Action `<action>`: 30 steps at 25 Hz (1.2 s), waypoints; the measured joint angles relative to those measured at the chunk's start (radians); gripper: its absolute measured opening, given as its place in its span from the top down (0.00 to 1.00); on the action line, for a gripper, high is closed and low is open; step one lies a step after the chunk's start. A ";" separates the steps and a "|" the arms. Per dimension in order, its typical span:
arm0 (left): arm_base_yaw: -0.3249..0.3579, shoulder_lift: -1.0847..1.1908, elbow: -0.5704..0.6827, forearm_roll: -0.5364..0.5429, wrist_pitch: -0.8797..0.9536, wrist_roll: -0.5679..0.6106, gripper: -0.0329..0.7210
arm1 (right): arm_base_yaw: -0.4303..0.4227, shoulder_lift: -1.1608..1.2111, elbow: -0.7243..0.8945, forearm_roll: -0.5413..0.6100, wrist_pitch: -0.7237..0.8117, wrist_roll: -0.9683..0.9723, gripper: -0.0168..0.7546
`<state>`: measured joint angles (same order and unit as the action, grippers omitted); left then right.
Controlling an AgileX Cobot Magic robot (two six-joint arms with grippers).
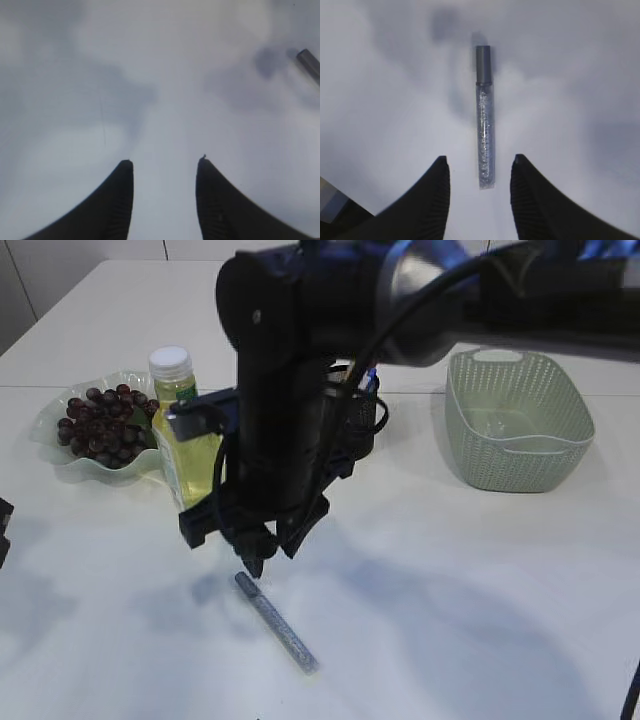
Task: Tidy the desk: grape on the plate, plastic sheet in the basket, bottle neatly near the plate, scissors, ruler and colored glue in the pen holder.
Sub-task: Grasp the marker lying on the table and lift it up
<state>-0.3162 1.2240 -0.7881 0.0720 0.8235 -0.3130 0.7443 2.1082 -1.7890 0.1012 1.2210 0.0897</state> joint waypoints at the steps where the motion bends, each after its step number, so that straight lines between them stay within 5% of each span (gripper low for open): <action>1: 0.000 0.000 0.000 0.000 0.000 0.000 0.55 | 0.009 0.018 0.000 -0.010 0.000 0.013 0.55; 30: 0.000 0.000 0.000 0.000 0.000 0.006 0.55 | 0.026 0.184 -0.003 -0.060 -0.114 0.018 0.55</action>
<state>-0.3162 1.2240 -0.7881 0.0720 0.8235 -0.3070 0.7700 2.2921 -1.7921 0.0416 1.1070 0.1076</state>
